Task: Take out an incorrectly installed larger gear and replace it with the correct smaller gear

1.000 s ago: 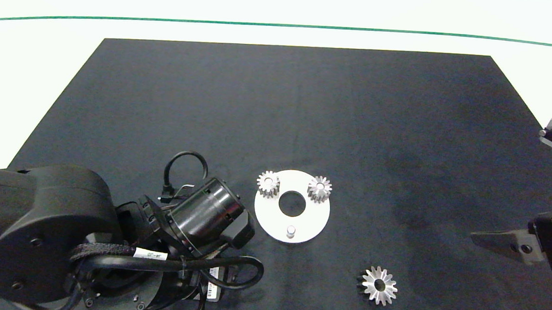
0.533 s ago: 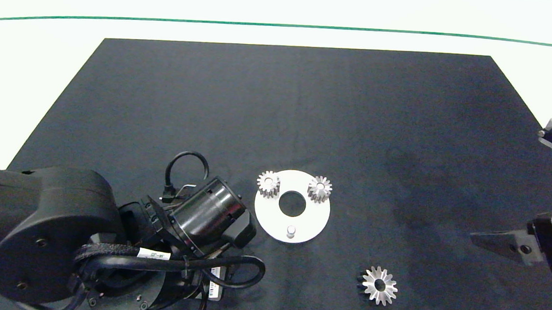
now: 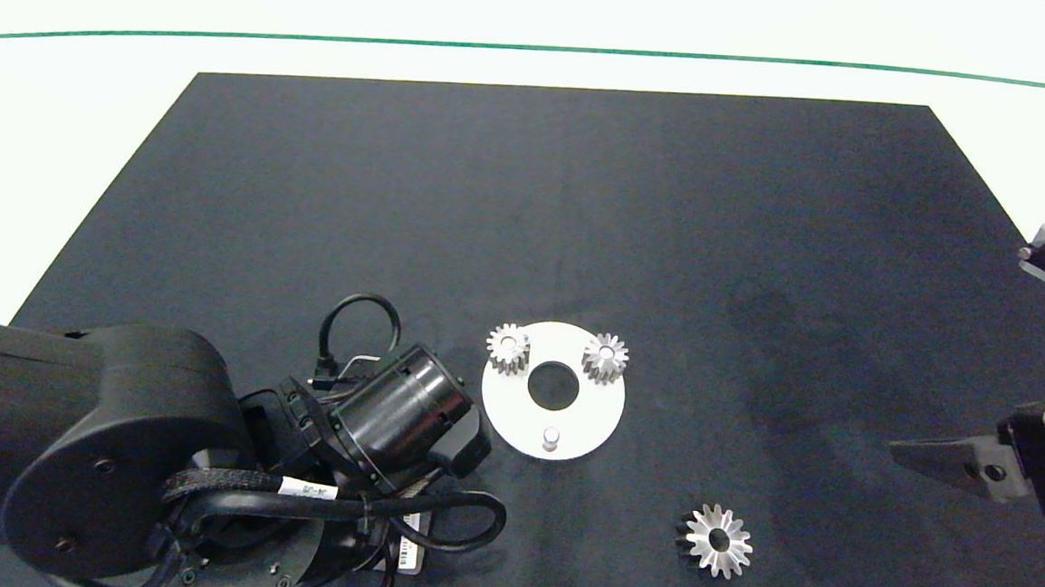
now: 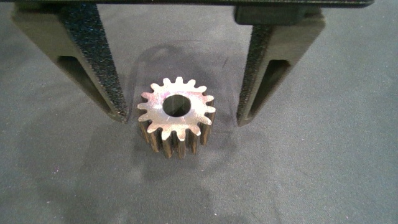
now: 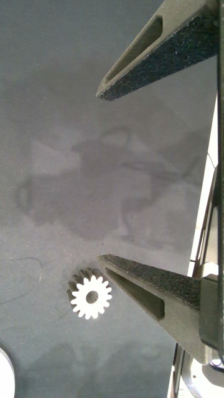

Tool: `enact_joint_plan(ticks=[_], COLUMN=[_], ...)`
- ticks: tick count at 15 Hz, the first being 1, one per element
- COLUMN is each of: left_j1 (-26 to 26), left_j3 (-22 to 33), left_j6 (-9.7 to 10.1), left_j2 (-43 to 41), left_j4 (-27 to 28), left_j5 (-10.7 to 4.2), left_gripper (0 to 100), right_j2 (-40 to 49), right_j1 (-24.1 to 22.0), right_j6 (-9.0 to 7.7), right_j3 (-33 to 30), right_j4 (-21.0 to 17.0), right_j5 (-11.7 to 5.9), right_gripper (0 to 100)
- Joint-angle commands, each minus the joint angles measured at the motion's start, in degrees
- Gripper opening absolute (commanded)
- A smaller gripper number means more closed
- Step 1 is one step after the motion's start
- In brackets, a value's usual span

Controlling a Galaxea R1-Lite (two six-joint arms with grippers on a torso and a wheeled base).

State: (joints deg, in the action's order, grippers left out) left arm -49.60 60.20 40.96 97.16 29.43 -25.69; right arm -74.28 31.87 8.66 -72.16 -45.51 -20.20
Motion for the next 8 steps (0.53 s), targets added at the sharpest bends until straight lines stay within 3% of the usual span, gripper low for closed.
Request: enact_joint_plan(ticks=[1,8], left_j1=[-0.14,-0.14], left_j3=[0.01,-1.13], left_j6=[0.26,0.17], left_j2=[0.14,0.40], left_j4=[0.10,-2.18], left_j5=[-0.24,-0.24], left_gripper=[63,48], right_j2=[0.10,0.10], right_j1=[0.13,0.13], right_j6=[0.05,0.05], right_j3=[0.00,0.17], right_j4=[-0.20,-0.20], right_j5=[-0.10,-0.10], right_gripper=[100,100])
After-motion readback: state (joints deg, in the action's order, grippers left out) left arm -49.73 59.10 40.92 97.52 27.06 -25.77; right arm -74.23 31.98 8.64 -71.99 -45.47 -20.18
